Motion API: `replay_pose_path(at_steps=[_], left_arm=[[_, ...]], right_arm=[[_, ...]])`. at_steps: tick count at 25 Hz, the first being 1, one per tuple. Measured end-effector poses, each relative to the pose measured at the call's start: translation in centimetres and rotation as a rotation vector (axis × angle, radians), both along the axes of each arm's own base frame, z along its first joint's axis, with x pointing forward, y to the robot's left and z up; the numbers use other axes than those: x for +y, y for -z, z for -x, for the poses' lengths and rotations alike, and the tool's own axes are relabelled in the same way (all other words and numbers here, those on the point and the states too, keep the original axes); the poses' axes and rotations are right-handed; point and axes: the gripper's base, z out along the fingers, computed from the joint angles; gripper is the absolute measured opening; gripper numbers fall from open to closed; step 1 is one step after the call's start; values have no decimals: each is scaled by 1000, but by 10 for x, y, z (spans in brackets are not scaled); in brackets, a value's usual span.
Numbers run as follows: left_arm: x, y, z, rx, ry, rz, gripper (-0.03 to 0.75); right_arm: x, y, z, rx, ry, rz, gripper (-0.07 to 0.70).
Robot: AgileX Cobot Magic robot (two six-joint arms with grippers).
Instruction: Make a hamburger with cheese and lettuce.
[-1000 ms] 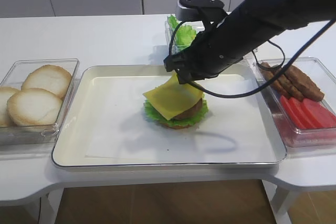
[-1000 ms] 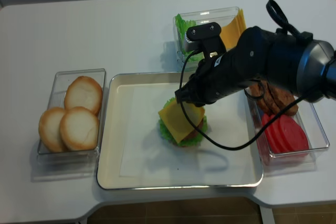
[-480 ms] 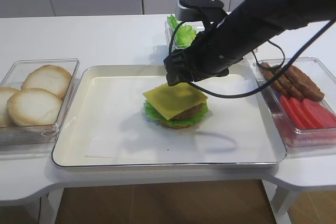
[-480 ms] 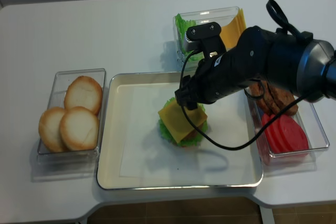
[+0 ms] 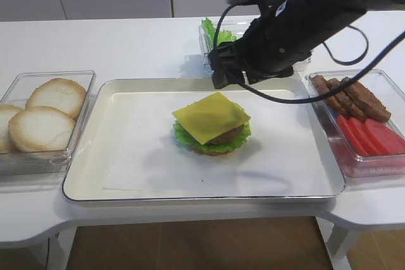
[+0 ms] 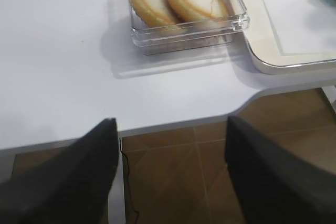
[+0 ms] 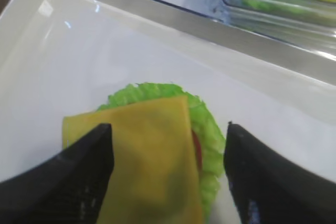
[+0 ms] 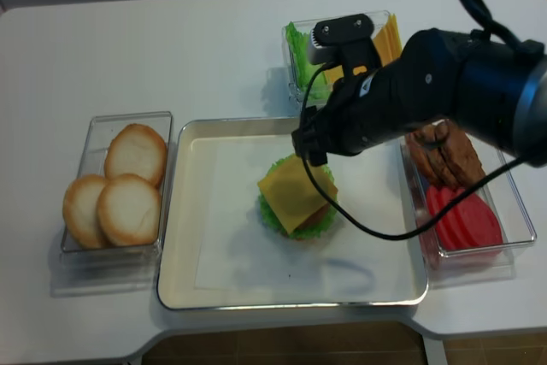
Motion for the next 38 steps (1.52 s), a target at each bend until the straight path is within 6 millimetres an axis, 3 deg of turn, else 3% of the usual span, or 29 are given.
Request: replay_pose_path(at_steps=[8,16,23,27,32,38], left_arm=[[0,0,0,0,0,0,467],[0,0,0,0,0,0,467],[0,0,0,0,0,0,467],[0,0,0,0,0,0,467],[0,0,0,0,0,0,467],[0,0,0,0,0,0,467]], right_arm=[[-37,-17,19,67,72,276,501],[-96,-49,21,88,164,184,501],[-147,-60,28,125,250,150,501],[-166,-67,33,126,304,144,501],[-170,-78,52,95,317,137,501],[-170,-76,97,65,322,131,501]])
